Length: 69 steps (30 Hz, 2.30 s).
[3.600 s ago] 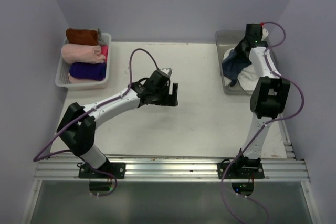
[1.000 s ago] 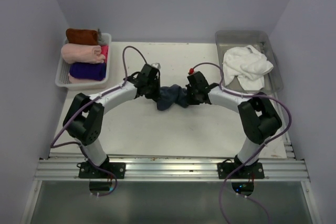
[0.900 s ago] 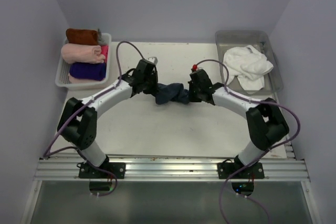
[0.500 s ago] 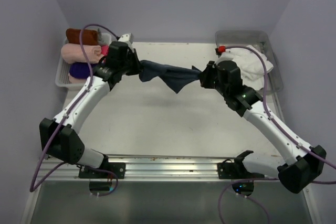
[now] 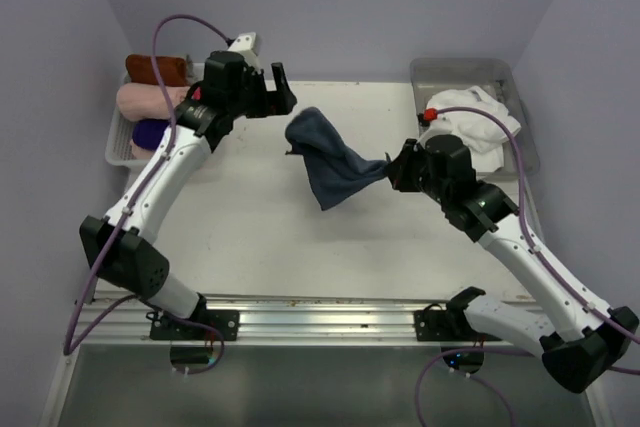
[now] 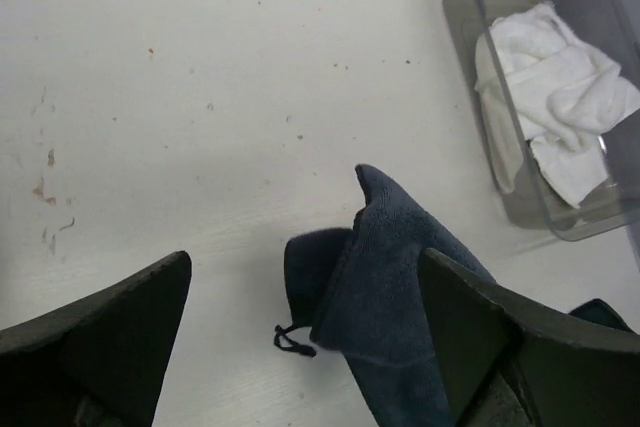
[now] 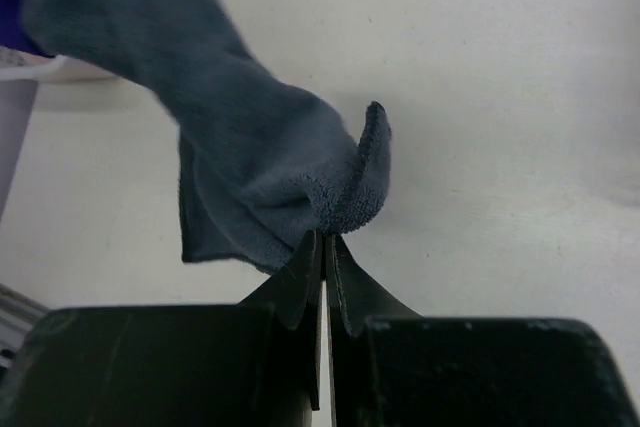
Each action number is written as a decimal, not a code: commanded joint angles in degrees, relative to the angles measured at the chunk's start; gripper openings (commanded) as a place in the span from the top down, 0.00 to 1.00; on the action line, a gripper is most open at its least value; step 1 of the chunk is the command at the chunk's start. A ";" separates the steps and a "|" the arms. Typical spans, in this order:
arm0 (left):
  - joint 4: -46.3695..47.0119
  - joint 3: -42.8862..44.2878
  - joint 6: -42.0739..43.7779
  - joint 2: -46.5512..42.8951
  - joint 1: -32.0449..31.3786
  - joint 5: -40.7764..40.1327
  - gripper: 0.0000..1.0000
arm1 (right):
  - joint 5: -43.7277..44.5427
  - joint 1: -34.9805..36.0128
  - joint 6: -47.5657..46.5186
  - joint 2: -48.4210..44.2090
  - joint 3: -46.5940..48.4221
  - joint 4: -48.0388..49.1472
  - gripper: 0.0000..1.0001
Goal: Roll the towels
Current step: Flatten the towel
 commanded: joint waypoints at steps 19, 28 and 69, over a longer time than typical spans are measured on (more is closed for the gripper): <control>2.92 -17.05 -2.11 10.98 -11.45 6.71 0.29 | 0.12 -1.36 0.03 14.84 -8.19 -2.36 0.51; 3.88 -13.63 -4.23 14.85 -12.17 1.26 0.32 | -2.11 9.09 3.90 19.84 -13.56 4.76 0.54; 0.71 -32.94 -11.33 5.81 2.43 6.95 0.90 | 9.58 17.27 -4.29 12.48 -16.36 0.65 1.00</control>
